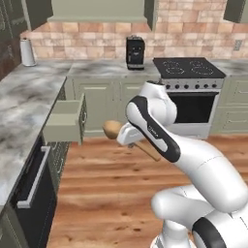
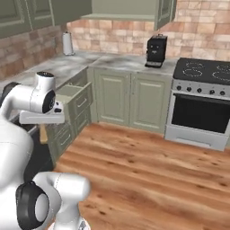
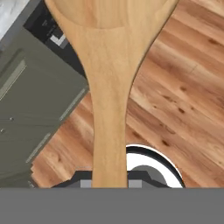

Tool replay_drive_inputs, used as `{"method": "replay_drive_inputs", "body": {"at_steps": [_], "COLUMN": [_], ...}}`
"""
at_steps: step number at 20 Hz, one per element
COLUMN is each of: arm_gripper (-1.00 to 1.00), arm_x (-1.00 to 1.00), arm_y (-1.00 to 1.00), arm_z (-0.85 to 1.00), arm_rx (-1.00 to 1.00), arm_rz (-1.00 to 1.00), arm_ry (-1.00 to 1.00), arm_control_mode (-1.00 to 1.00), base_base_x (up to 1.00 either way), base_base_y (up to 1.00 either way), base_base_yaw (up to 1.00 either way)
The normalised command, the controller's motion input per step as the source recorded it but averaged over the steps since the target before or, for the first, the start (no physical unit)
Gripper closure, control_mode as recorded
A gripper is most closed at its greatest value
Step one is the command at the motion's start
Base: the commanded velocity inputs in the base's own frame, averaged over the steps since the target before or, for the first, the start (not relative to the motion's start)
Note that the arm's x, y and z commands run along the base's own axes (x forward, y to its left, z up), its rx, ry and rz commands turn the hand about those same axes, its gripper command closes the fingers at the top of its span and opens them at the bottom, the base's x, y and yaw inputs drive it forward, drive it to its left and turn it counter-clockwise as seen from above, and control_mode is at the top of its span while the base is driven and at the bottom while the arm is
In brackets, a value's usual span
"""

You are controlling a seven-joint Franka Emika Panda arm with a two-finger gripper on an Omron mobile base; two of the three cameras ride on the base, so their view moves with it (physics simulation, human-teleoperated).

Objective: Organize the utensils by type. Pick up the wooden spoons from the counter and place them in the open cabinet. Then pick up the metallic utensils from the counter and place them in the open drawer.

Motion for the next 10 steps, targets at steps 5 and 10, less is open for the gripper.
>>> {"method": "replay_drive_inputs", "body": {"at_steps": [5, 10], "arm_gripper": [1.0, 1.0], "arm_x": [0.0, 0.0], "arm_y": [0.0, 0.0], "arm_z": [0.0, 0.0], "arm_rx": [0.0, 0.0], "arm_rz": [0.0, 0.0], "arm_ry": [0.0, 0.0], "arm_control_mode": [1.0, 1.0], "base_base_x": [0.64, 0.61], "base_base_y": [-0.21, -0.39], "base_base_yaw": [-0.18, -0.12]}}
